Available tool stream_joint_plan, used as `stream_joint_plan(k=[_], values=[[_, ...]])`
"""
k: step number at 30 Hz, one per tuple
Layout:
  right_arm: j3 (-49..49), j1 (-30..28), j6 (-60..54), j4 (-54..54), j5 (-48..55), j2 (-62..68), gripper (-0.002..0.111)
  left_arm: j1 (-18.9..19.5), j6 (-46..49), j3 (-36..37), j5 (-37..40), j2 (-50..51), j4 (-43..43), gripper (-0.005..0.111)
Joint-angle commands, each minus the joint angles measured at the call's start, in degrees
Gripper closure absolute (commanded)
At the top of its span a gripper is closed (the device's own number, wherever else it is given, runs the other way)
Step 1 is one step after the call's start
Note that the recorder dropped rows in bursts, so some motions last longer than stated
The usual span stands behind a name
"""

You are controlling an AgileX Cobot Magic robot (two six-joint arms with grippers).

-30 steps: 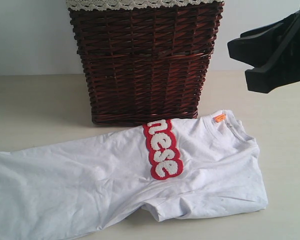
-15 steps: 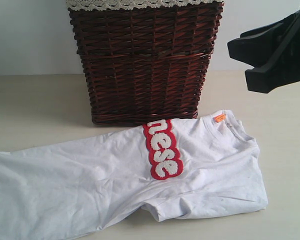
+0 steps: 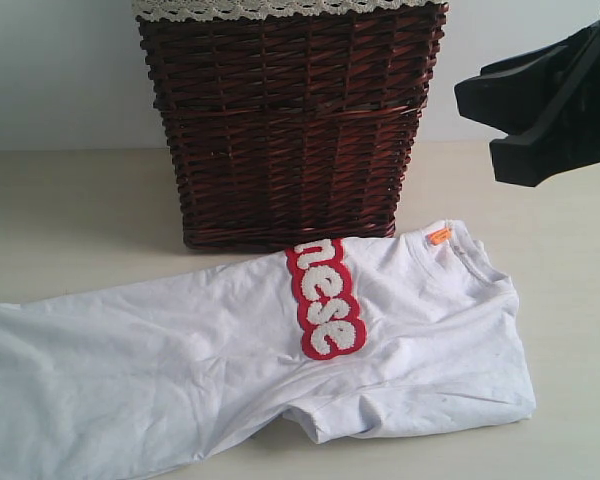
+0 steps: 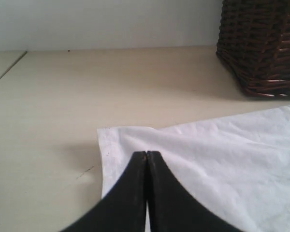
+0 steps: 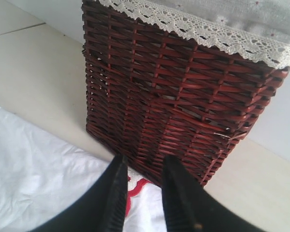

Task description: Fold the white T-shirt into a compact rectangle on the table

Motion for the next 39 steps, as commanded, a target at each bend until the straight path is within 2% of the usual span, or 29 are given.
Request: stream_joint_plan(k=[1, 4, 7, 11, 14, 17, 19, 22, 25, 27, 31, 33, 39], values=[[-0.4, 0.0, 0.0, 1.8, -3.6, -0.2, 0.082, 0.2, 0.1, -0.1, -0.5, -0.3, 0.2, 0.107], [0.0, 0.0, 6.5, 2.1, 2.0, 0.2, 0.082, 0.2, 0.1, -0.1, -0.5, -0.3, 0.2, 0.107], [0.2, 0.0, 7.4, -4.8, 11.8, 1.2, 0.082, 0.2, 0.1, -0.1, -0.5, -0.3, 0.2, 0.107], [0.2, 0.0, 11.8, -15.9, 30.3, 4.1, 0.082, 0.2, 0.1, -0.1, -0.5, -0.3, 0.2, 0.107], [0.2, 0.0, 11.4, -16.0, 37.8, 7.4, 0.086, 0.2, 0.1, -0.1, -0.5, -0.3, 0.2, 0.107], [0.2, 2.7, 2.3, -16.2, 37.5, 9.4, 0.088, 0.2, 0.1, -0.1, -0.5, -0.3, 0.2, 0.107], [0.2, 5.9, 2.3, -21.7, 33.9, 9.9, 0.086, 0.2, 0.1, -0.1, -0.5, -0.3, 0.2, 0.107], [0.4, 10.6, 22.8, -44.1, 24.5, 11.3, 0.085, 0.2, 0.1, -0.1, -0.5, -0.3, 0.2, 0.107], [0.4, 14.3, 44.4, -67.2, 24.2, 14.8, 0.085, 0.2, 0.1, -0.1, -0.5, -0.3, 0.2, 0.107], [0.4, 15.6, 52.8, -72.5, 25.5, 17.8, 0.084, 0.2, 0.1, -0.1, -0.5, -0.3, 0.2, 0.107], [0.4, 19.3, 46.1, -66.1, 27.3, 25.0, 0.062, 0.2, 0.1, -0.1, -0.5, -0.3, 0.2, 0.107], [0.4, 21.4, 42.1, -62.5, 25.3, 28.0, 0.055, 0.2, 0.1, -0.1, -0.5, -0.3, 0.2, 0.107], [0.4, 22.8, 46.1, -65.1, 16.4, 34.2, 0.054, 0.2, 0.1, -0.1, -0.5, -0.3, 0.2, 0.107]])
